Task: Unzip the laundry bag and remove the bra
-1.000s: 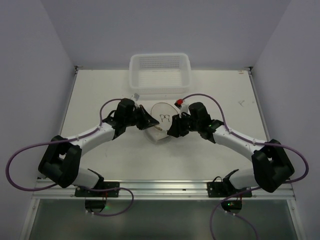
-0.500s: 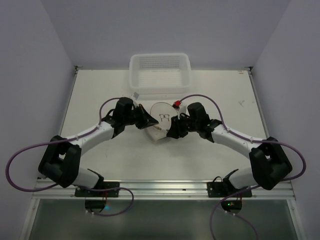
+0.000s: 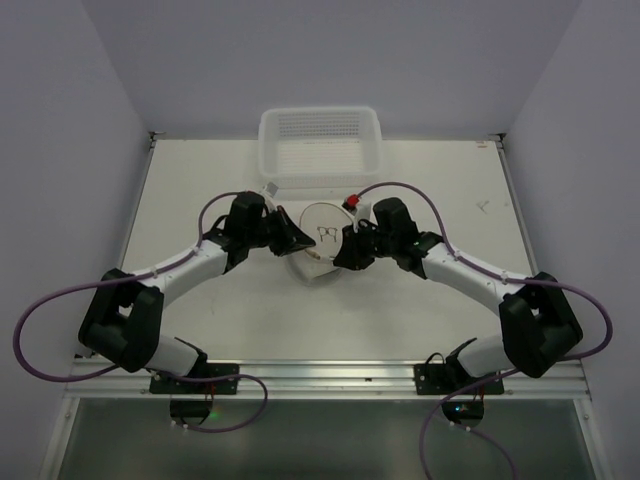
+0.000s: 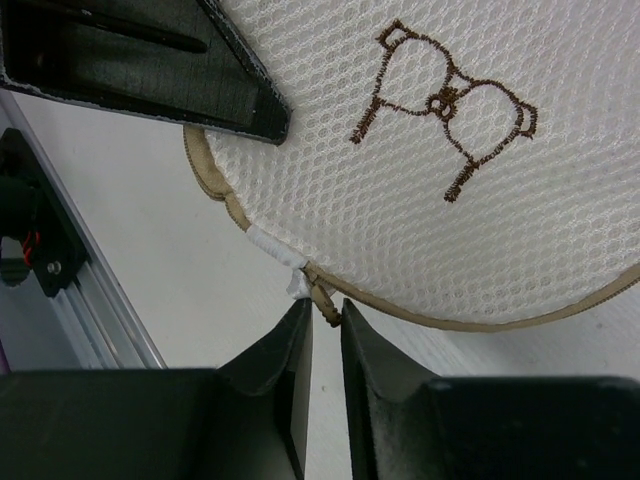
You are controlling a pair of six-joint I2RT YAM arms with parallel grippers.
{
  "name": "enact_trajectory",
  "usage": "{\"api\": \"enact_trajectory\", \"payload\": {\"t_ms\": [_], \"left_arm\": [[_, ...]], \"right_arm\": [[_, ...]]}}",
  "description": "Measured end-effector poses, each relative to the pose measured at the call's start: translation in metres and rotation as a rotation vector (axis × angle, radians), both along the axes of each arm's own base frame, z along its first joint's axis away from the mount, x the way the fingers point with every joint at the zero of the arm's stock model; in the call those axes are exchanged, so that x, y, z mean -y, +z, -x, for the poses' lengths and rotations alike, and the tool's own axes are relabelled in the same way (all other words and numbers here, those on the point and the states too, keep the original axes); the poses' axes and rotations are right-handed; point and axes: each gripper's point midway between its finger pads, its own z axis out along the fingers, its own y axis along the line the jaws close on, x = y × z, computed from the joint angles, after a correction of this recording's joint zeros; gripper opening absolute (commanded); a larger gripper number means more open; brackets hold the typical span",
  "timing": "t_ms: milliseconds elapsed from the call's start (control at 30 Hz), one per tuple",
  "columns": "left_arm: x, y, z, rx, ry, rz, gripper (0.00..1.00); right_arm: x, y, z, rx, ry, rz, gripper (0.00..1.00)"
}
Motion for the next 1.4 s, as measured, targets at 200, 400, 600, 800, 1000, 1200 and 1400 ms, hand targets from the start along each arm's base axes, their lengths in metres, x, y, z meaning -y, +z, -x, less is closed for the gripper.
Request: {"api": "enact_trajectory", "payload": {"t_ms": [200,400,600,800,1000,1200,1400], "left_arm": [[-0.004,0.000,-0.004,0.006,-0.001,-0.010,0.00],[-0.012,-0.001,-0.006,0.002,-0.020,-0.025,0.00],[-0.022,0.001,-0.011,0.014,-0.038,-0.044,0.00],[-0.029,-0.005,-0.013,0.007,-0.090,-0.062,0.00],[-0.029,-0.008,-0.037,0.016,-0.157,-0.116,0.04],[-0.026,0.004,-0.080,0.081,-0.117,-0.139,0.83],[-0.045,0.007,-0.068,0.072,0.011,-0.151,1.00]], "right_arm": [[0.000,-0.001,0.001,0.001,0.005,0.003,0.00],[0.008,-0.001,0.004,0.011,-0.017,0.002,0.00],[0.040,-0.004,-0.005,-0.001,-0.131,0.002,0.00],[0.046,-0.005,-0.005,-0.026,-0.189,-0.010,0.00],[0.046,0.004,0.000,-0.032,-0.243,-0.062,0.00],[0.025,0.011,0.012,-0.068,-0.235,-0.104,0.00],[-0.007,0.006,0.019,-0.150,-0.227,-0.107,0.00]]}}
